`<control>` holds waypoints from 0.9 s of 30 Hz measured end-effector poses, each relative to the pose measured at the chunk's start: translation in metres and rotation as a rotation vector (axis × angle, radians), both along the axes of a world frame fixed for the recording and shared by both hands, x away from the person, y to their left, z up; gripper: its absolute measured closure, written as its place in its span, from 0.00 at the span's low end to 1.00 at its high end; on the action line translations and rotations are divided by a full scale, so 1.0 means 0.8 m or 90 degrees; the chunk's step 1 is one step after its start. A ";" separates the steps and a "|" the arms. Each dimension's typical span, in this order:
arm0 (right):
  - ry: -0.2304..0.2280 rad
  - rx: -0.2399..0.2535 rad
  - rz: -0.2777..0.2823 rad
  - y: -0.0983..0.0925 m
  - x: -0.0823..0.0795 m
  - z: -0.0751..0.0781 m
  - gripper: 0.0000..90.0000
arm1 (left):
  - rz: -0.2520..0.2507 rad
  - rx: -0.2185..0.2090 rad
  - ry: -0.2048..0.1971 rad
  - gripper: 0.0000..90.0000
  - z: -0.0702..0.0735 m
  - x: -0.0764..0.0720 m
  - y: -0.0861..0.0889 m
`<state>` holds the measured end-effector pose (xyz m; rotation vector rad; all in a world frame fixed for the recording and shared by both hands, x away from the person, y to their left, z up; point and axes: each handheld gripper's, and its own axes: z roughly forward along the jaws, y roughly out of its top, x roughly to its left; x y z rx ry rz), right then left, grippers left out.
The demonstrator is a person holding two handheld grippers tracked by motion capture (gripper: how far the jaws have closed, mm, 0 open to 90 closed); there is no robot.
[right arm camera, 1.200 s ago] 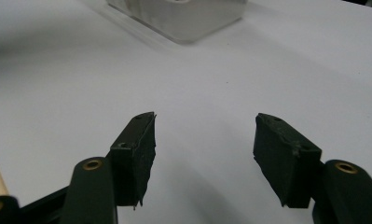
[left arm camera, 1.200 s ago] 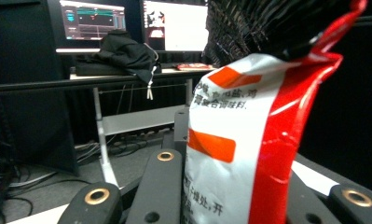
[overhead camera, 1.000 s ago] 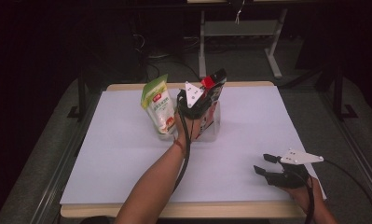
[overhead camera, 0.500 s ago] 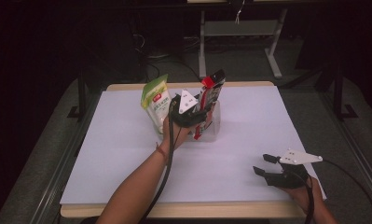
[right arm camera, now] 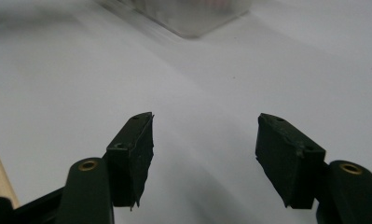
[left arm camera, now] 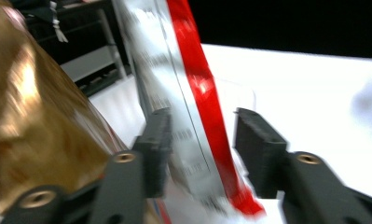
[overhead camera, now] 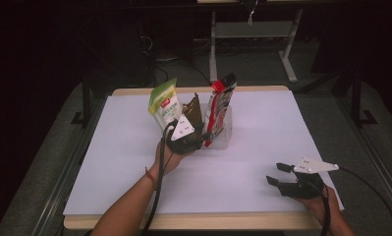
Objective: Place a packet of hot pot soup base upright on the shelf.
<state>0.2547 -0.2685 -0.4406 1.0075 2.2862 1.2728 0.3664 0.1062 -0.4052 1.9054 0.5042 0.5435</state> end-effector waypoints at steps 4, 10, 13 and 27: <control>0.003 -0.004 0.000 0.002 0.001 -0.001 0.40 | 0.004 0.009 0.001 0.77 -0.005 0.001 0.003; 0.005 -0.010 0.005 0.004 0.002 -0.003 0.40 | 0.037 0.006 0.017 0.93 -0.013 0.012 0.004; 0.007 -0.010 0.003 0.004 0.002 -0.004 0.40 | 0.045 0.009 0.013 0.96 -0.013 0.013 0.000; -0.001 -0.016 0.003 0.002 0.000 -0.002 0.40 | -0.005 0.007 0.006 0.96 -0.008 0.001 -0.008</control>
